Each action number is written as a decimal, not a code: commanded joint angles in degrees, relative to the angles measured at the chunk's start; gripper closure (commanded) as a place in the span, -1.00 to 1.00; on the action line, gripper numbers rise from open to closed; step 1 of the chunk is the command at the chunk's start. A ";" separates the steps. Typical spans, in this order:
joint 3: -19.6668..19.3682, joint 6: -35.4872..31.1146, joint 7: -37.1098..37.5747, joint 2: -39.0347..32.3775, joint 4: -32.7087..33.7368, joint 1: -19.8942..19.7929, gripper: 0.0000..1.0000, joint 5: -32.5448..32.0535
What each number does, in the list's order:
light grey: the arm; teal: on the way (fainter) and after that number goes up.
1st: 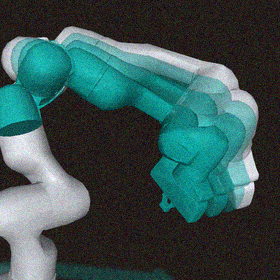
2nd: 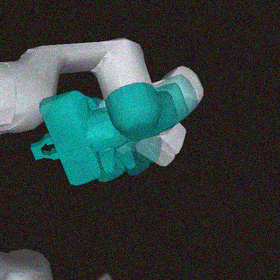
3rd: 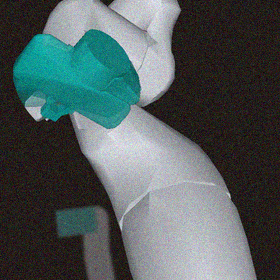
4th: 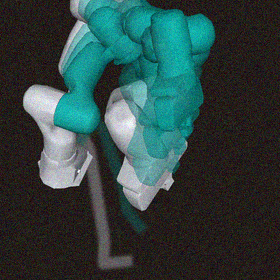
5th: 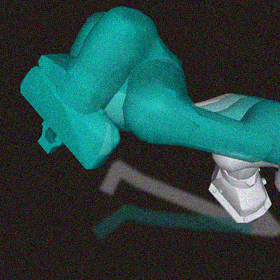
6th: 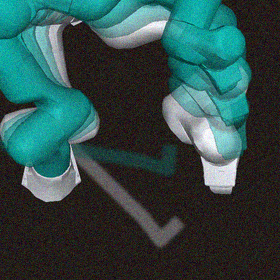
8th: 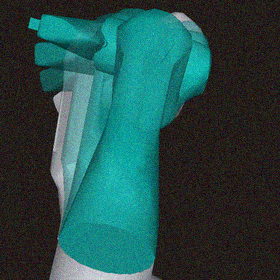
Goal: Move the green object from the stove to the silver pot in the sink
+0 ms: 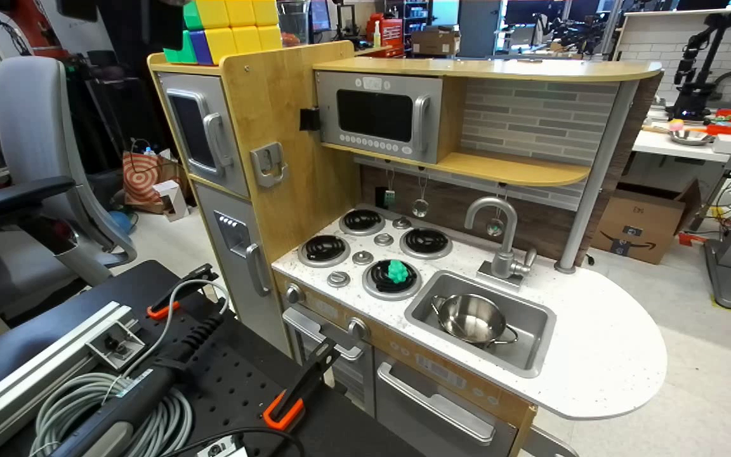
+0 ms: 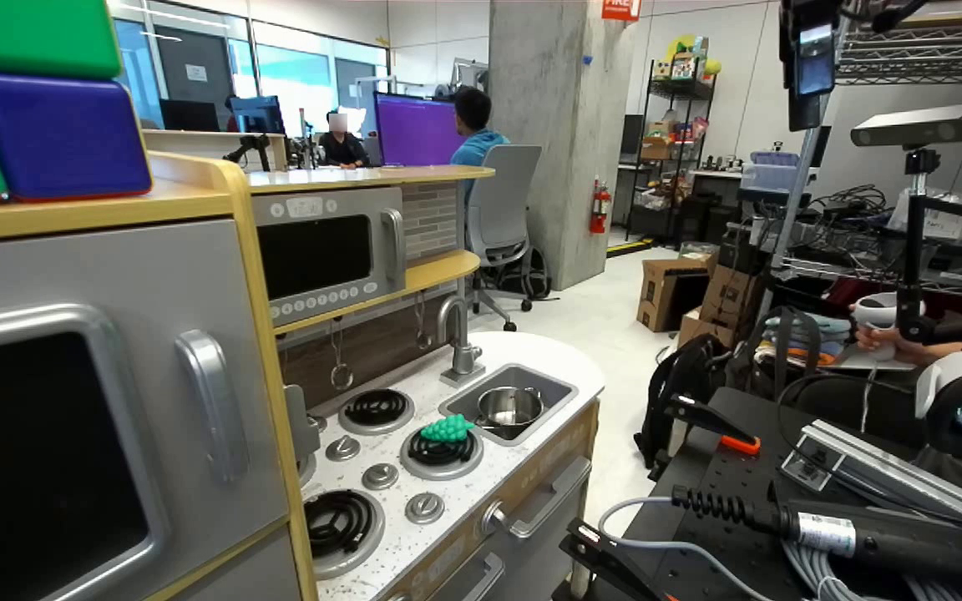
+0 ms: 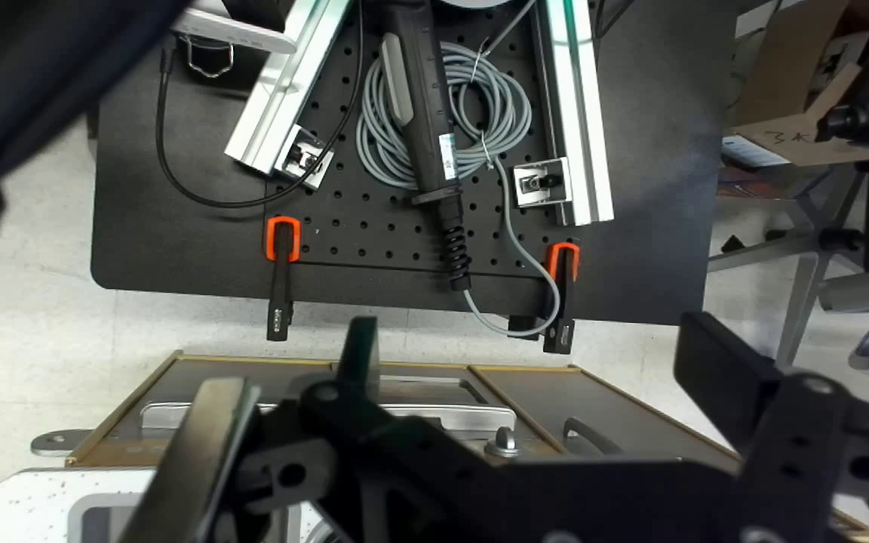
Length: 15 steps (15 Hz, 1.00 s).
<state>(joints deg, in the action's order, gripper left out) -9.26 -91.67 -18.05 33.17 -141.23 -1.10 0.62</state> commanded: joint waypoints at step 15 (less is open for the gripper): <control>5.44 -38.31 3.94 -16.63 2.69 0.98 -1.00 -2.69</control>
<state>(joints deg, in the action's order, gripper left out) -2.71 -127.16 -8.62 15.62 -137.32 -0.97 -3.87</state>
